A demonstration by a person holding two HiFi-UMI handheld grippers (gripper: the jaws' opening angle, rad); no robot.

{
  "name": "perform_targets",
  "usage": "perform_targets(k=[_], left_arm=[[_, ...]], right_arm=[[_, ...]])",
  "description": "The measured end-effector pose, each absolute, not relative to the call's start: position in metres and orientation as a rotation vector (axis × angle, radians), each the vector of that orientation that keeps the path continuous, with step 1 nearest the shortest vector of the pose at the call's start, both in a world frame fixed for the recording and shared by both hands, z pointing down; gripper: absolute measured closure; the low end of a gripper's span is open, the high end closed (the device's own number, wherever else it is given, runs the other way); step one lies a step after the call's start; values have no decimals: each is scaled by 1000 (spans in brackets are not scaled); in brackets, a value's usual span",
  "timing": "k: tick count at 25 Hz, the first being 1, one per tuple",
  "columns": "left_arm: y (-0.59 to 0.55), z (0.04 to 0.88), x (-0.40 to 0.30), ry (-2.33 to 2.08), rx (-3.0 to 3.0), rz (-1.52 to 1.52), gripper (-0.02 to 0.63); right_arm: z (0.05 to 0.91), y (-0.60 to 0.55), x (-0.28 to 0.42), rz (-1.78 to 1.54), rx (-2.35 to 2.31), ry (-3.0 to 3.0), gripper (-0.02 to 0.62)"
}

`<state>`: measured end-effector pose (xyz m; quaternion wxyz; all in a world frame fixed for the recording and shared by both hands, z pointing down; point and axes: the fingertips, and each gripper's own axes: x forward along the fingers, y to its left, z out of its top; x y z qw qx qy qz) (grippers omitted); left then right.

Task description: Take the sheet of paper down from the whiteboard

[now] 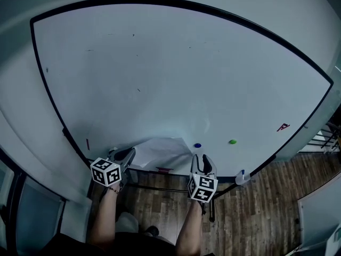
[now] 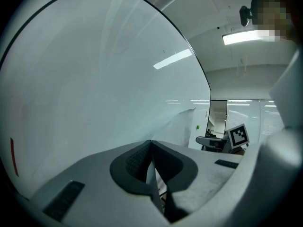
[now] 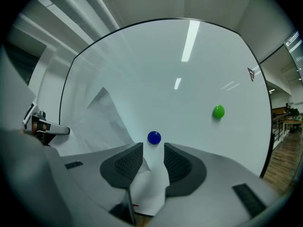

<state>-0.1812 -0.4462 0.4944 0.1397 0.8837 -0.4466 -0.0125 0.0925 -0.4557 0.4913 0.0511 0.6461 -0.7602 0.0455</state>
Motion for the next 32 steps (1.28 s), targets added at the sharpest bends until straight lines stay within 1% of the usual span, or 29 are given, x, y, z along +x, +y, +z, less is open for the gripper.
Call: perform_targets(k=[11,19,22,32], left_arm=[[-412,498,-192,-1273,2576,63,584],[-370,501,-206,-1267,2569,60,584],[-352,502,-210,-1257,2569,51,584],[-310,496,-223,-1328,2572,18,584]], right_arm=[[507,-420,82,256,1993,-2327,454],[515,-366,57,313,1931,-2337,496],[514,-345,51,298,1918,-2314,516],[506,-300,25,205,1845,-2327,546]])
